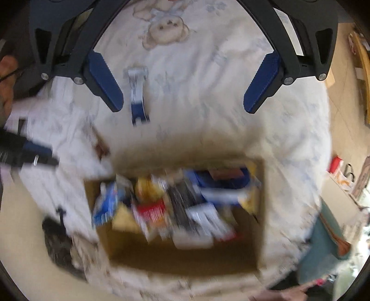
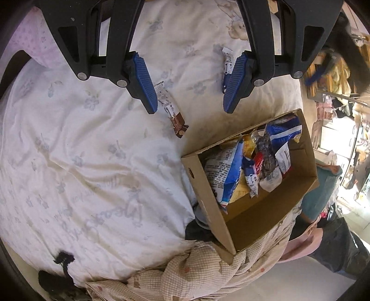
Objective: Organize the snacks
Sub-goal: 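Move both open grippers back toward the two remaining bars on the sheet, then grasp the blue-and-white bar with the left gripper while the right gripper grasps the brown-and-white bar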
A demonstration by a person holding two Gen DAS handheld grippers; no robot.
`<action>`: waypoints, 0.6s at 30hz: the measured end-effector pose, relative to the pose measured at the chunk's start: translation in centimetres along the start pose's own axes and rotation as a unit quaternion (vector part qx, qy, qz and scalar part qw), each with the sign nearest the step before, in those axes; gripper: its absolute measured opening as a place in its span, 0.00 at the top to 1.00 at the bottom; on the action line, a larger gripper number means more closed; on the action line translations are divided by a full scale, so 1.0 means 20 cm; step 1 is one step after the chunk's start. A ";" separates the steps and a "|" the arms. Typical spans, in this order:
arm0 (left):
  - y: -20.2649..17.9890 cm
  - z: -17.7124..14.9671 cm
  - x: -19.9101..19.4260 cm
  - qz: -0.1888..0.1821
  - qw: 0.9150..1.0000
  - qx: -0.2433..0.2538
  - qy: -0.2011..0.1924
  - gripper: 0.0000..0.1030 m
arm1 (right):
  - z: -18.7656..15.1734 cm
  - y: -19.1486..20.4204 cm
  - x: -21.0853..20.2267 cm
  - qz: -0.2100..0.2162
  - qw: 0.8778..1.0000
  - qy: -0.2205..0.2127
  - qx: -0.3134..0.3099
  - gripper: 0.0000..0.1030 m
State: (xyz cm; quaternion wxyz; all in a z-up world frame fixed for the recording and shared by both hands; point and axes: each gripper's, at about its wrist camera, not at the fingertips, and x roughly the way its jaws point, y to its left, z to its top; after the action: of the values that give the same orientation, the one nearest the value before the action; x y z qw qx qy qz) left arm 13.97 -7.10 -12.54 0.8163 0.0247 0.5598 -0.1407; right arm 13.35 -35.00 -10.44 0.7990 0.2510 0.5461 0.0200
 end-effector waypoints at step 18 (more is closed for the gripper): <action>-0.34 -0.04 0.46 -0.037 0.994 0.043 0.094 0.58 | 0.02 -0.09 0.10 -0.032 0.998 0.029 0.037 0.40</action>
State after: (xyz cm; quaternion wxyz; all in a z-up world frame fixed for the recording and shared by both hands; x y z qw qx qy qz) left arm 14.54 -15.28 -20.56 0.7527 0.0524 0.6276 -0.1919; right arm 14.04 -36.15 -12.86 0.7734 0.2624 0.5768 -0.0186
